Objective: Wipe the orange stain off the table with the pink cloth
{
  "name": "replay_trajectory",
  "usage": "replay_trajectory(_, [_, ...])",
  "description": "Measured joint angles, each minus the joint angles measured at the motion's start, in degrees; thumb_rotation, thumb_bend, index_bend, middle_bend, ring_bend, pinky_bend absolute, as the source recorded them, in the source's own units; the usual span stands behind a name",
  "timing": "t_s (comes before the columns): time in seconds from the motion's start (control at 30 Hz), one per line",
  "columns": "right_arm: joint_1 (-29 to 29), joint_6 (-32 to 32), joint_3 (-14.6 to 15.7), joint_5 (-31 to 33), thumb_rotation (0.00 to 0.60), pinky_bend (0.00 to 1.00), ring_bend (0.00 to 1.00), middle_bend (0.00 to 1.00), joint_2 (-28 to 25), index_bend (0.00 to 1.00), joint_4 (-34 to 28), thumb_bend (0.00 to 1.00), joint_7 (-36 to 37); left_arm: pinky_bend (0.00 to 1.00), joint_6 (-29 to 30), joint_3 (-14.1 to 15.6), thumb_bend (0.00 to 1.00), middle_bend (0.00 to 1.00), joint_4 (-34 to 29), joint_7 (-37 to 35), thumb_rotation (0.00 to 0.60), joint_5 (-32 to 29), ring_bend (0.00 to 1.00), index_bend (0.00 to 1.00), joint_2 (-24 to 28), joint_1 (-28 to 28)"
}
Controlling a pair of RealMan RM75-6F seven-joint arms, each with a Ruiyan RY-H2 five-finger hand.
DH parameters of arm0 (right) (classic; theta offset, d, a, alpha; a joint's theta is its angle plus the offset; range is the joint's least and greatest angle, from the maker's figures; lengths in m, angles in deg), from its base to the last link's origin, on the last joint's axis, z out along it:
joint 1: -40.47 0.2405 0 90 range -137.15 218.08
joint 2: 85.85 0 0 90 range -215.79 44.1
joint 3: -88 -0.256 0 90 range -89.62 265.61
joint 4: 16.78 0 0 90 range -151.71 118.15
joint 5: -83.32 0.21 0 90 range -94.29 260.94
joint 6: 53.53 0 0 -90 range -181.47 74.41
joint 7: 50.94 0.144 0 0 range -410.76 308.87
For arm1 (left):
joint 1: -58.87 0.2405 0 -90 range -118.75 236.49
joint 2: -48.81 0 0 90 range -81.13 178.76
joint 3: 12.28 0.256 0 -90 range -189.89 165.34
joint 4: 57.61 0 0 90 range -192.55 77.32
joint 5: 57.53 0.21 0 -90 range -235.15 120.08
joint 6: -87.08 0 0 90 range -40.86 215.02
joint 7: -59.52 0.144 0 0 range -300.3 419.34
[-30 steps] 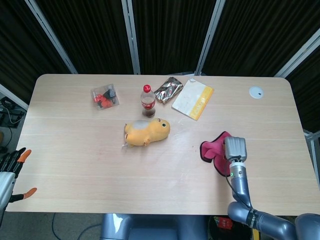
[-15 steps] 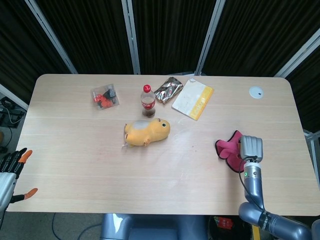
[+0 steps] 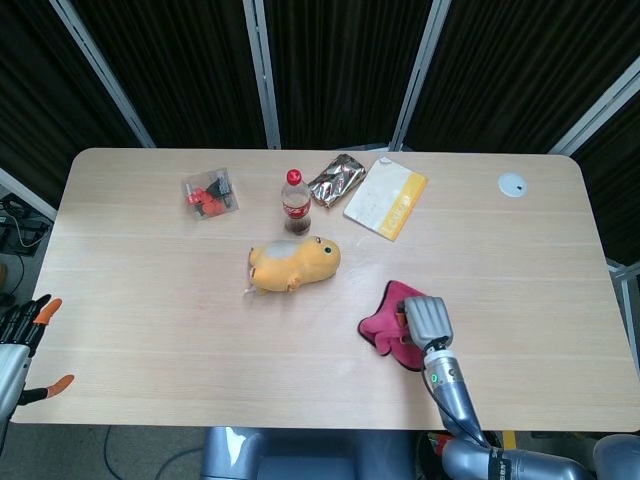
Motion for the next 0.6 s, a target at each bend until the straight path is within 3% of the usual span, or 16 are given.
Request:
replay_trajectory(0.17, [0.47, -1.11, 0.37, -2.39, 0.600, 0.72, 0.54, 0.61, -0.17, 0.74, -2.95, 0.28, -0.33, 0.00, -0.02, 0.00, 0.00, 0.00, 0.09, -0.32, 0.600, -0.02, 0.00, 0.06, 0.04, 0.00])
replay_trajectory(0.6, [0.51, -3.34, -4.63, -0.23, 0.600, 0.71, 0.48, 0.59, -5.04, 0.73, 0.03, 0.29, 0.58, 0.00, -0.03, 0.03, 0.00, 0.00, 0.01, -0.23, 0.600, 0.06, 0.00, 0.06, 0.01, -0.02])
